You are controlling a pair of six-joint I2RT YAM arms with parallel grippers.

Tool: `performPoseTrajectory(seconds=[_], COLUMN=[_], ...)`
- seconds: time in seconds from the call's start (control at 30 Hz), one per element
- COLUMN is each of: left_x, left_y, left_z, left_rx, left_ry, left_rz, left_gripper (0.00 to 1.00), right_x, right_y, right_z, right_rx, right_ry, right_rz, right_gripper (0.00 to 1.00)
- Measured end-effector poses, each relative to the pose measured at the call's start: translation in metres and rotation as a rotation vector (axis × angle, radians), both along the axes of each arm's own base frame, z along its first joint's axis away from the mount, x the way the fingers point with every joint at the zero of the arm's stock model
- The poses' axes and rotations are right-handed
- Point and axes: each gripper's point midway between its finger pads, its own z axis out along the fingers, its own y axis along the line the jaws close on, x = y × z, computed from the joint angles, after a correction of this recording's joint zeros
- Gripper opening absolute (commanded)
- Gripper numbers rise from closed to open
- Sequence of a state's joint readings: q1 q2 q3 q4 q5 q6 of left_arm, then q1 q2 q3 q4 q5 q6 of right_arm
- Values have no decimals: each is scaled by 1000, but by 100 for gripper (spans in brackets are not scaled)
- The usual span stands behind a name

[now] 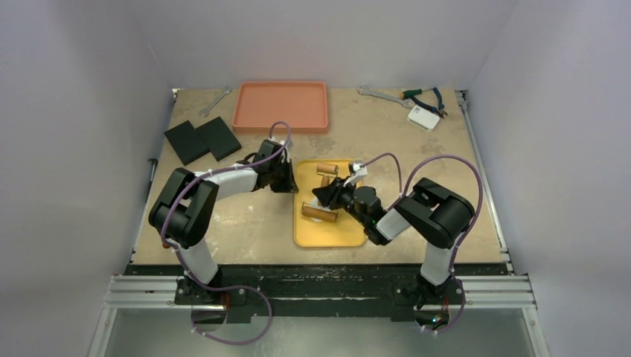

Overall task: Roll out the dumpling wrappers from the dough
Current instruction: Flatten out the dough on the work surface.

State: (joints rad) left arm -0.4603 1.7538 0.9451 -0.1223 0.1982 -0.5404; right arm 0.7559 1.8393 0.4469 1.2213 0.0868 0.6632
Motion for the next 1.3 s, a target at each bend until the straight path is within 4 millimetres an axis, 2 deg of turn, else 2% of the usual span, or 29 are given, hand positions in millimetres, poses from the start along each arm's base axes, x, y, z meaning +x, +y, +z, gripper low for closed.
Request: performPoseTrajectory(seconds=[0.2,0.4,0.63,0.8,0.97,1.17,1.3], left_x=[0,0,0,0,0,0,1], left_y=[0,0,0,0,0,0,0], left_z=[0,0,0,0,0,0,0], left_rx=[0,0,0,0,0,0,1], left_ry=[0,-1,-1,-1,-1,-1,-2], left_rz=[0,0,0,0,0,0,2], left_gripper=[0,0,0,0,0,0,0], right_x=[7,32,22,8,3,6,18], right_y=[-6,-17,-20,-18,-13,-15,-18], right_z=[4,12,4,1,0,3,5], right_rx=[-21,-57,-21,15,15,15,-13], right_ry=[7,-12,-28,-42,-39,-35,-24], right_rz=[1,-33,-32,-29,-13,-14,-6], right_gripper=[0,0,0,0,0,0,0])
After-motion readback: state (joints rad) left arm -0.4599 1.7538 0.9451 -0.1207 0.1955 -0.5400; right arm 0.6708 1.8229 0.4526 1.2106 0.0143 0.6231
